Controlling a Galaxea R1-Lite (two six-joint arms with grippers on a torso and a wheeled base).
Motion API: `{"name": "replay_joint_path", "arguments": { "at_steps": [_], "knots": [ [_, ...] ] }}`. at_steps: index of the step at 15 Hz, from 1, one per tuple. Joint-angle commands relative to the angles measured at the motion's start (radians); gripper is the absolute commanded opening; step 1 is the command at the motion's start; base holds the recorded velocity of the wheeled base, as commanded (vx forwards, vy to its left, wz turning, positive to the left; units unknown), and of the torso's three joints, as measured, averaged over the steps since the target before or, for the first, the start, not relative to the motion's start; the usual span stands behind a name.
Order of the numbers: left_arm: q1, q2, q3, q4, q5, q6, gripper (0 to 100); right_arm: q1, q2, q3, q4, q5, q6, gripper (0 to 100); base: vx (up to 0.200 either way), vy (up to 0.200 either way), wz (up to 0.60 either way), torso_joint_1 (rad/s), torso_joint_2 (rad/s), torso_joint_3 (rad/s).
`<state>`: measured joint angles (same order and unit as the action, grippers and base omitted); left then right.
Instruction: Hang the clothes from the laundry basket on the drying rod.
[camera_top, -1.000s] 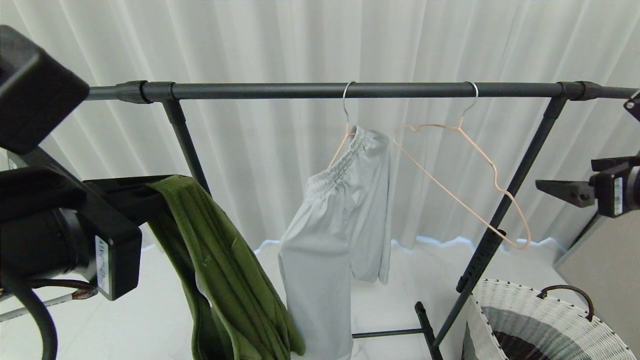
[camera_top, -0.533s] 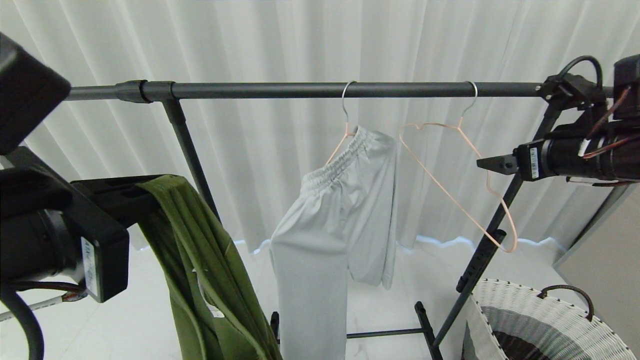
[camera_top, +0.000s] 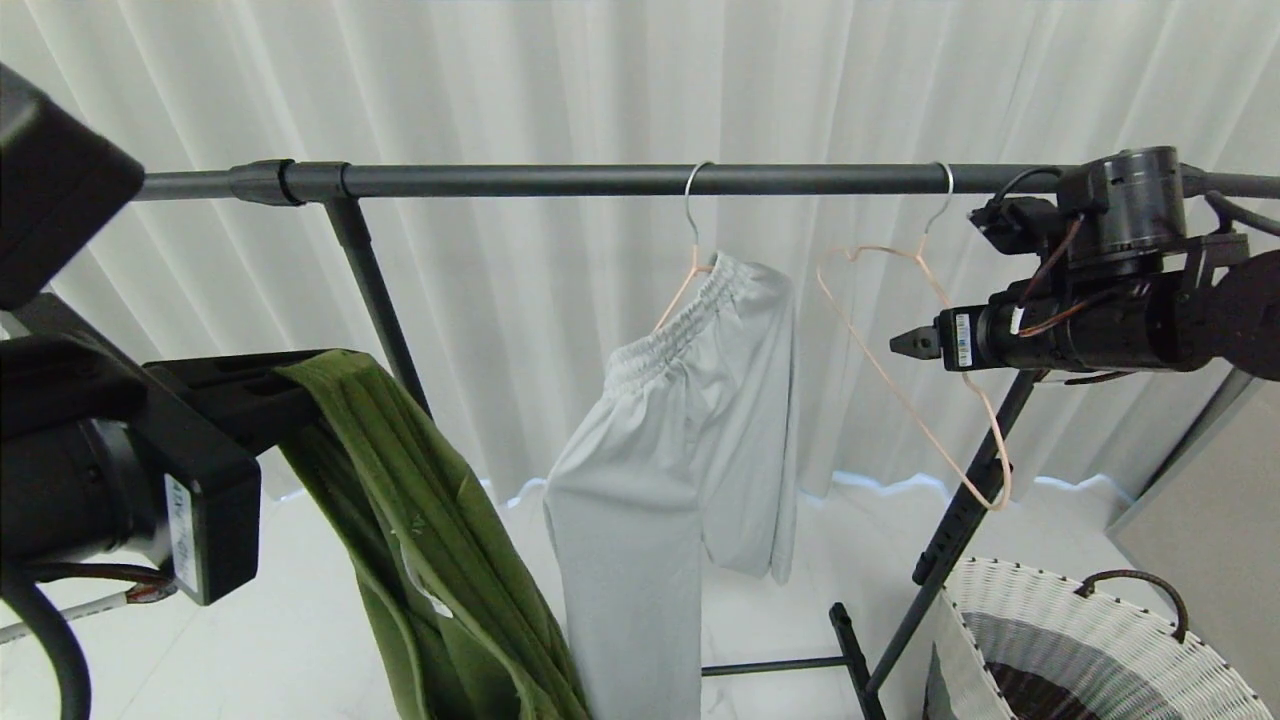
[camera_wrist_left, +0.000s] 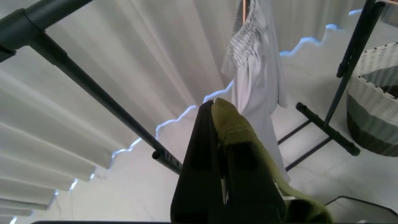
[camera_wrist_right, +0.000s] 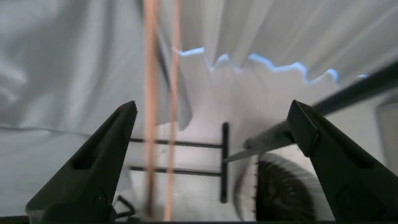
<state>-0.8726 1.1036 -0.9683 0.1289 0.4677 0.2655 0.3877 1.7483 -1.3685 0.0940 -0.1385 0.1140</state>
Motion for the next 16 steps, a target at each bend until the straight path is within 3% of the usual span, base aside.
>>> {"name": "replay_joint_path", "arguments": {
  "at_steps": [1, 5, 11, 12, 16],
  "knots": [
    [0.0, 0.002, 0.0, 0.0, 0.0, 0.0, 0, 0.019, 0.022, -0.009, 0.013, -0.001, 0.01, 100, 0.0, 0.0, 0.0, 0.0, 0.0, 0.0],
    [-0.002, 0.004, 0.0, 0.0, 0.0, 0.0, 0, 0.022, 0.017, -0.003, 0.041, -0.049, 0.042, 100, 0.0, 0.0, 0.0, 0.0, 0.0, 0.0],
    [-0.002, 0.002, 0.0, 0.0, -0.001, -0.002, 0, 0.022, 0.011, -0.007, 0.058, -0.053, 0.055, 100, 0.0, 0.0, 0.0, 0.0, 0.0, 0.0],
    [-0.002, 0.002, 0.0, 0.0, -0.001, -0.002, 0, 0.022, 0.008, -0.006, 0.058, -0.053, 0.055, 0, 0.0, 0.0, 0.0, 0.0, 0.0, 0.0],
    [-0.002, 0.004, 0.005, 0.0, -0.001, -0.003, 0, 0.022, -0.003, -0.001, 0.059, -0.07, 0.055, 0, 0.0, 0.0, 0.0, 0.0, 0.0, 0.0]
  ]
}}
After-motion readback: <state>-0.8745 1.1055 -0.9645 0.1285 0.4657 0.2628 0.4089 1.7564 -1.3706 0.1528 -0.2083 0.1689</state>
